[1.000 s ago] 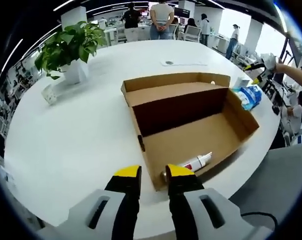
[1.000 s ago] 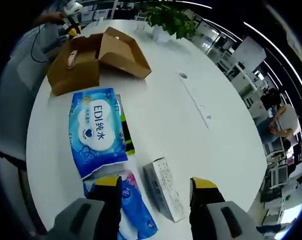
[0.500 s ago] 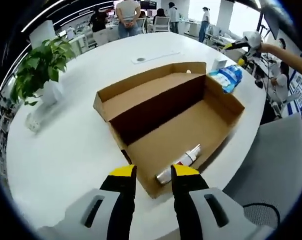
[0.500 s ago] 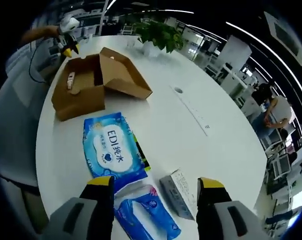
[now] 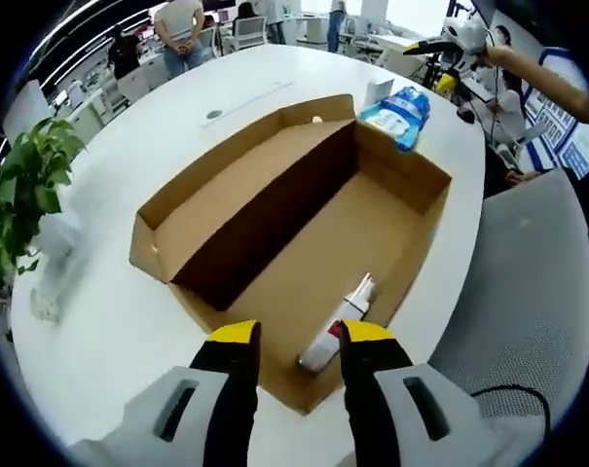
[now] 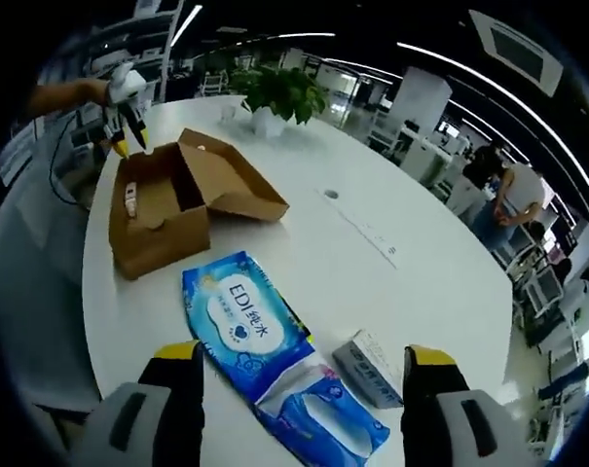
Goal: Operate the shoe box by opening the lid, removing the specified soft item, and placing it in the target area until the item is outside and the box remains undamaged.
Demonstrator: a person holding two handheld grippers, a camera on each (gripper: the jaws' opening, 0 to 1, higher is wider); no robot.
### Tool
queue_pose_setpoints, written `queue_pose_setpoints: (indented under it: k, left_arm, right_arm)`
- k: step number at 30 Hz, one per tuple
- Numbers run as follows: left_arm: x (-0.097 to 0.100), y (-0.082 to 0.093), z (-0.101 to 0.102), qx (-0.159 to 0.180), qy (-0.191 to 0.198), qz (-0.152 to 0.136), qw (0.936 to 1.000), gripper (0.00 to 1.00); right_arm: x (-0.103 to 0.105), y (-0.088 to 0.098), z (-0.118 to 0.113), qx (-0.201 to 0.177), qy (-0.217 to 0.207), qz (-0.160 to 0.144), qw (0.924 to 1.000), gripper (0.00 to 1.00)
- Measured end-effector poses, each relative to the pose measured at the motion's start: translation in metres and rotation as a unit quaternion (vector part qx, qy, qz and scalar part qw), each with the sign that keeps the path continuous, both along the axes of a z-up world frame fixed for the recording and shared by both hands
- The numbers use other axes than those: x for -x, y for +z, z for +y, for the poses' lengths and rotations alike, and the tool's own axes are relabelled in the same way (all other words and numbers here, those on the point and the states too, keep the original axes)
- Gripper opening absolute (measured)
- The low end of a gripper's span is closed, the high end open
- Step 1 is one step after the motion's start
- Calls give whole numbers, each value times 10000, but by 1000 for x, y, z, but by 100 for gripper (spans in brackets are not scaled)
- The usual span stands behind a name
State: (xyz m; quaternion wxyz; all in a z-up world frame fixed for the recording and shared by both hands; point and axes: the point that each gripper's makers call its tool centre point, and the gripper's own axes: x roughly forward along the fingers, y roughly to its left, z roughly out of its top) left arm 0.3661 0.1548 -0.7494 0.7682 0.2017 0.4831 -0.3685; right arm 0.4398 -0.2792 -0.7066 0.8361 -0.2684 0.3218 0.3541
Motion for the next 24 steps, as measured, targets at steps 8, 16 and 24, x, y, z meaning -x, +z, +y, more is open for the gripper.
queue_pose_setpoints:
  k: [8, 16, 24]
  left_arm:
    - [-7, -5, -15, -15, -458, 157, 9988, 36]
    - [-12, -11, -23, -161, -912, 219, 9955, 39]
    - [-15, -21, -25, -377, -1326, 288, 9900, 40]
  right_arm:
    - [16, 15, 9, -477, -435, -247, 9976, 99]
    - [38, 17, 14, -691, -748, -325, 9943, 99]
    - [57, 27, 20, -955, -1039, -442, 9890, 99]
